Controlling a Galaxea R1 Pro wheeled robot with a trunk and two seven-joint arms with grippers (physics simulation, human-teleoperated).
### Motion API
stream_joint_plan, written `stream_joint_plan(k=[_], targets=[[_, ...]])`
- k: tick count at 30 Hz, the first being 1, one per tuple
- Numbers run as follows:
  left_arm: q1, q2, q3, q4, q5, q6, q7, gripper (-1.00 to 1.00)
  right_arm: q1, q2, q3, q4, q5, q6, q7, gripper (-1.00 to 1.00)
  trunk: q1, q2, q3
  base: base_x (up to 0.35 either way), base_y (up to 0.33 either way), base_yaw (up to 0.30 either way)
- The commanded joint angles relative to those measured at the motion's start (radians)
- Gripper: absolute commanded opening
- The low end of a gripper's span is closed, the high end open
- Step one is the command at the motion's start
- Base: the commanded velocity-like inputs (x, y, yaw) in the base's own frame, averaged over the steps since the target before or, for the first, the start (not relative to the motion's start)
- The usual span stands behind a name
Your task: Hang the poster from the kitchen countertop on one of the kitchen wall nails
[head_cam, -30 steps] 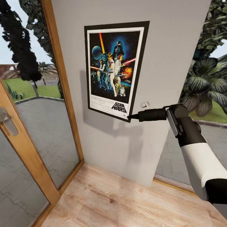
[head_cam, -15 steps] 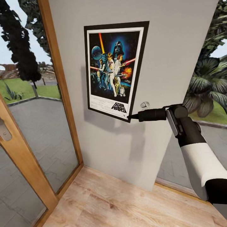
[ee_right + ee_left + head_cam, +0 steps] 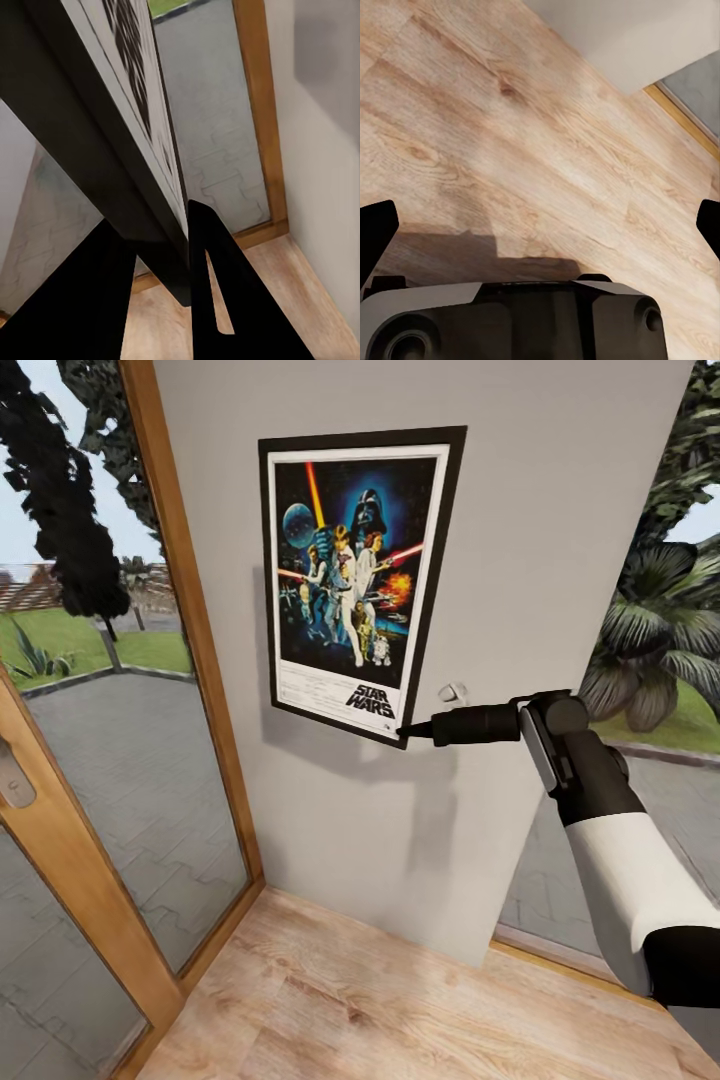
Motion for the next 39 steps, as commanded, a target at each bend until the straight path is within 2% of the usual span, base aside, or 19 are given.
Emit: stream_joint_plan(k=[1, 19, 25, 39], targets=[[-0.001, 0.001, -0.008, -0.001, 0.009, -0.004, -0.001, 1.00, -0.001, 0.000, 0.002, 0.000, -0.005, 0.008, -0.001, -1.00, 0.001, -0.002, -0.002, 0.000, 0.000, 0.000], [-0.001, 0.001, -0.007, -0.001, 0.009, -0.004, -0.001, 1.00, -0.001, 0.000, 0.002, -0.001, -0.004, 0.009, -0.002, -1.00, 0.001, -0.002, -0.002, 0.026, 0.000, 0.000], [-0.001, 0.001, -0.007, -0.001, 0.009, -0.004, -0.001, 1.00, -0.001, 0.000, 0.001, -0.001, 0.025, 0.009, -0.001, -1.00, 0.001, -0.002, -0.002, 0.034, 0.000, 0.000], [-0.001, 0.001, -0.007, -0.001, 0.009, -0.004, -0.001, 1.00, -0.001, 0.000, 0.000, -0.003, 0.030, 0.007, -0.001, -1.00, 0.001, -0.002, -0.002, 0.100, 0.000, 0.000]])
